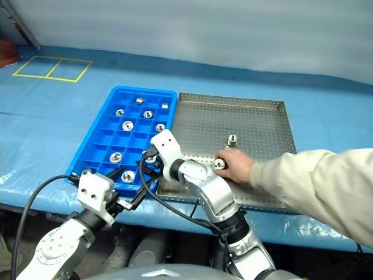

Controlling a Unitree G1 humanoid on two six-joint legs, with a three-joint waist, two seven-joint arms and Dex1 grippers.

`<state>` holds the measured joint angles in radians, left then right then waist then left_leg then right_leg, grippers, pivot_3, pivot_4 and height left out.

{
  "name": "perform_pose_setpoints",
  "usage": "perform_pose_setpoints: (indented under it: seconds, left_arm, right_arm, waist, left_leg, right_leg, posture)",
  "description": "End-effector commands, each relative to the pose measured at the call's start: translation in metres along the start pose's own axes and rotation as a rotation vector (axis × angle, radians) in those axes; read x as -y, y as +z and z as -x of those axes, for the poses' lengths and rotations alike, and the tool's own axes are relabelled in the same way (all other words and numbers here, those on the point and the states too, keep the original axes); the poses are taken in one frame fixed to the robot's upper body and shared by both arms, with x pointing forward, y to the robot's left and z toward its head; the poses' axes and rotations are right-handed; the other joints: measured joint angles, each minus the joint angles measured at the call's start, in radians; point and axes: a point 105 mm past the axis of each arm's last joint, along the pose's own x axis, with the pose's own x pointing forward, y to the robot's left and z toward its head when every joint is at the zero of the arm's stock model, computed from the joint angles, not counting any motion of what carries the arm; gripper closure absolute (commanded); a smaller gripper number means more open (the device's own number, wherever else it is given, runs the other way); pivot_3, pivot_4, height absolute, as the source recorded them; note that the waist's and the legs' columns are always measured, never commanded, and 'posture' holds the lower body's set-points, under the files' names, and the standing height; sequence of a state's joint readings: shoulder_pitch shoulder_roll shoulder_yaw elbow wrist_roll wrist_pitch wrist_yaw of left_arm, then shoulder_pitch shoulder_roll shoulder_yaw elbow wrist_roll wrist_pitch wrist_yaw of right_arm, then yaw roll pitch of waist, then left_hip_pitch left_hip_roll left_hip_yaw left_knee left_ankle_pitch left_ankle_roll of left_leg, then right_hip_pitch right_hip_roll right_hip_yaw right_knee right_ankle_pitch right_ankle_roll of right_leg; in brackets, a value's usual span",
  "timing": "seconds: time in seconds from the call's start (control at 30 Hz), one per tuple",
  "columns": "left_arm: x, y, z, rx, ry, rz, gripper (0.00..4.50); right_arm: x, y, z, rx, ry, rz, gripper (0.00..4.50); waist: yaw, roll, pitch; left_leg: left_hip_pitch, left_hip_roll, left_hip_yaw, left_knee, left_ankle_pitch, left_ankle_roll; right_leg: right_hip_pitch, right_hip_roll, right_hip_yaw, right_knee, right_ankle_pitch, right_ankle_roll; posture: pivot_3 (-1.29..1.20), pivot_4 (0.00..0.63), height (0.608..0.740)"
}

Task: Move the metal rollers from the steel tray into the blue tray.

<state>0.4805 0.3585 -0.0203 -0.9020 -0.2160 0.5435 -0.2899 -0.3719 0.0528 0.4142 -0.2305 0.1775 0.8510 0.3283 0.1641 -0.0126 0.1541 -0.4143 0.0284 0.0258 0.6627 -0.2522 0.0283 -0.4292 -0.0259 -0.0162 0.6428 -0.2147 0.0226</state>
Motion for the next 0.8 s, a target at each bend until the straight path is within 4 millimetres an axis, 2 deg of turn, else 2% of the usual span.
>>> perform_pose_setpoints:
  seconds: [0.03,0.17,0.27,0.43,0.63,0.8]
  left_arm:
    - [0.004,0.004,0.0,0.014,-0.022,0.002,0.0]
    - [0.005,0.004,0.0,0.014,-0.025,0.001,0.0]
    - [0.005,0.004,-0.001,0.016,-0.028,0.0,0.0]
    - [0.012,0.005,-0.006,0.023,-0.074,-0.002,0.0]
    - [0.035,0.008,-0.019,0.044,-0.181,0.018,0.0]
    - [0.034,0.011,-0.033,0.06,-0.155,-0.018,0.0]
  right_arm:
    - [-0.008,0.011,-0.001,0.047,0.027,0.008,0.53]
    - [-0.001,0.018,-0.001,0.076,-0.012,0.024,0.53]
    - [0.026,0.032,0.002,0.133,-0.151,0.035,0.53]
    - [0.087,0.053,0.02,0.215,-0.453,0.017,0.53]
    - [0.144,0.051,0.047,0.189,-0.72,-0.009,0.53]
    - [0.169,0.039,0.062,0.135,-0.854,-0.026,0.53]
  waist:
    - [-0.006,0.0,0.0]
    - [-0.013,0.0,0.0]
    - [-0.014,0.0,0.0]
    - [-0.012,0.0,0.0]
    - [-0.019,0.0,0.0]
    - [-0.036,0.001,0.0]
  left_leg:
    - [0.0,0.0,0.0,0.0,0.0,0.0]
    - [0.0,0.0,0.0,0.0,0.0,0.0]
    - [0.0,0.0,0.0,0.0,0.0,0.0]
    - [0.0,0.0,-0.001,0.0,0.001,-0.001]
    - [0.0,-0.001,0.0,0.0,0.001,-0.001]
    - [0.0,-0.001,0.0,-0.001,0.001,-0.001]
  right_leg:
    - [0.0,0.0,0.0,0.0,0.0,0.0]
    - [0.0,0.0,0.0,0.0,0.0,0.0]
    - [0.0,0.0,0.0,0.0,0.0,0.0]
    - [0.0,0.0,0.0,0.001,0.0,0.0]
    - [0.0,0.0,0.001,0.001,0.001,0.001]
    - [0.0,0.001,0.002,0.002,0.003,0.003]
  posture:
    - [0.38,0.15,0.74]
    - [0.38,0.15,0.74]
    - [0.37,0.15,0.74]
    - [0.37,0.15,0.74]
    - [0.32,0.15,0.74]
    - [0.29,0.15,0.74]
